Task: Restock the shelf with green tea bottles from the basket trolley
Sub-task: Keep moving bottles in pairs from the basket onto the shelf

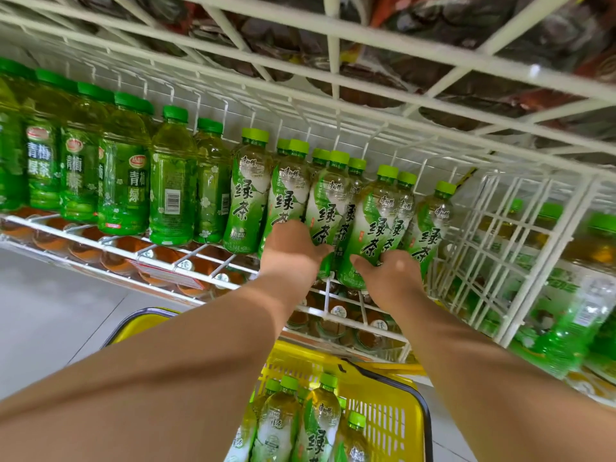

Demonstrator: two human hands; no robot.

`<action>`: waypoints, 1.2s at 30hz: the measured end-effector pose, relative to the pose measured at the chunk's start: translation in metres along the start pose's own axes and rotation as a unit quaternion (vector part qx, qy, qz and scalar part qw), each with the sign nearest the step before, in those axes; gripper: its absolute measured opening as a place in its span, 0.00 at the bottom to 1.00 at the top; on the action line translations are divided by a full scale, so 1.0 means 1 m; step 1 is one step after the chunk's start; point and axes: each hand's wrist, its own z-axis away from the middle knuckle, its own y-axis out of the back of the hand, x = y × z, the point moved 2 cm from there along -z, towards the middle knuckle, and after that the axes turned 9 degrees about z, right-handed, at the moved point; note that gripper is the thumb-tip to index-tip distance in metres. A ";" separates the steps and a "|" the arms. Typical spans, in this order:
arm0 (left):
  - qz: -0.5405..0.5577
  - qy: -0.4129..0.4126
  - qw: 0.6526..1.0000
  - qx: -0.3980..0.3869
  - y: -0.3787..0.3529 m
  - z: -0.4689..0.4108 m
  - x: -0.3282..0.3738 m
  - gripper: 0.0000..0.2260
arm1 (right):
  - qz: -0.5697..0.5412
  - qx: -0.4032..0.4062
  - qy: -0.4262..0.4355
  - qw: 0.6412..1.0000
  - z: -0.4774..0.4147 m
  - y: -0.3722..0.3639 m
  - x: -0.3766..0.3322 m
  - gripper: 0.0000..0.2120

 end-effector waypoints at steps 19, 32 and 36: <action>-0.180 -0.194 0.964 -0.018 0.031 0.056 -0.021 0.47 | 0.198 -0.029 0.188 0.961 0.052 0.038 0.012 0.45; -0.291 -0.163 0.941 -0.055 0.101 0.138 -0.024 0.56 | 0.291 -0.071 0.206 0.932 0.125 0.093 0.003 0.47; -0.304 -0.167 0.936 -0.055 0.124 0.164 -0.025 0.56 | 0.275 -0.102 0.192 0.936 0.156 0.108 -0.002 0.45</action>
